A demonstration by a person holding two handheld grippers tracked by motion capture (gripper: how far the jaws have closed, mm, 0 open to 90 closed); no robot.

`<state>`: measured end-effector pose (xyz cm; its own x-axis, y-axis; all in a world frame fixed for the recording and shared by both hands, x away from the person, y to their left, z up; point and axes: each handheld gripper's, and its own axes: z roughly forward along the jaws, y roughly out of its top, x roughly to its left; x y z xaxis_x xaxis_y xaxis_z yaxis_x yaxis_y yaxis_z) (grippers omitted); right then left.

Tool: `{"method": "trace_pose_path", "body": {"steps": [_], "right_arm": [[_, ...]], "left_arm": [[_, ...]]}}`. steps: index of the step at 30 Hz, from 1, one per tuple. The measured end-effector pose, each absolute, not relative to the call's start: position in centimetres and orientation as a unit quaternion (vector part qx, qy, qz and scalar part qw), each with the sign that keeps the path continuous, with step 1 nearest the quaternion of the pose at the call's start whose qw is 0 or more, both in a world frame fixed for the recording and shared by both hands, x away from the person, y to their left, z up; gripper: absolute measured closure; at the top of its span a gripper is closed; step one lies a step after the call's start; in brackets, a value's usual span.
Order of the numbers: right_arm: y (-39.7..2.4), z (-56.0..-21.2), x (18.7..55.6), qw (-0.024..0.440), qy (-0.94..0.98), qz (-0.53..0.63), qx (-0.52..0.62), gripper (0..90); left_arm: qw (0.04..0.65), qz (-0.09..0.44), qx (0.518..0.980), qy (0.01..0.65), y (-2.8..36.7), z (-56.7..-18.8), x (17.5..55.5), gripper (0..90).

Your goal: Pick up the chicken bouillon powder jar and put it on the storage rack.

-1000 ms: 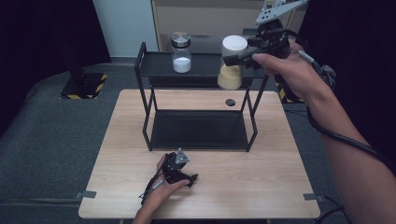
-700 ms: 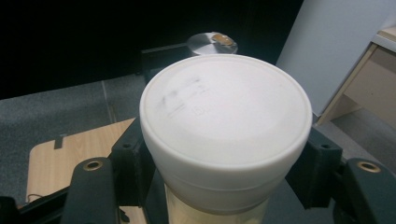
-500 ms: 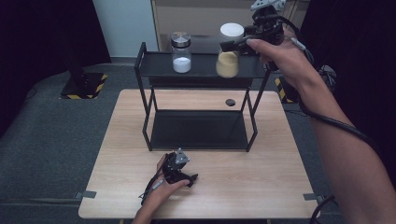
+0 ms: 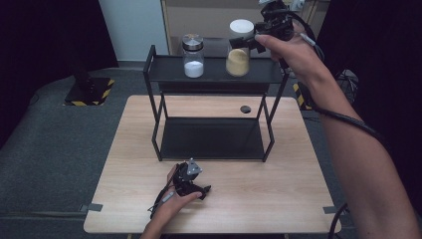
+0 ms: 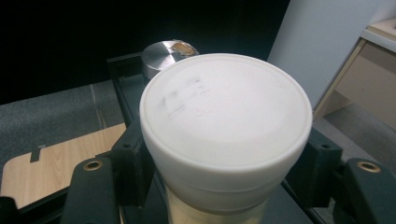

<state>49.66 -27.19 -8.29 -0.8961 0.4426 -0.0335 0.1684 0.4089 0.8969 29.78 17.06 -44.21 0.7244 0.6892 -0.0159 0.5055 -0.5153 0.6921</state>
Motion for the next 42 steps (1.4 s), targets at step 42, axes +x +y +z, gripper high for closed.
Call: {"method": "trace_pose_path", "body": {"steps": [42], "right_arm": [[-26.8,-10.0,51.1,0.124,0.827,0.5,0.224,35.0]], "left_arm": [[0.349,0.131,0.86,0.347,17.1,-44.2,29.8,0.0]]}}
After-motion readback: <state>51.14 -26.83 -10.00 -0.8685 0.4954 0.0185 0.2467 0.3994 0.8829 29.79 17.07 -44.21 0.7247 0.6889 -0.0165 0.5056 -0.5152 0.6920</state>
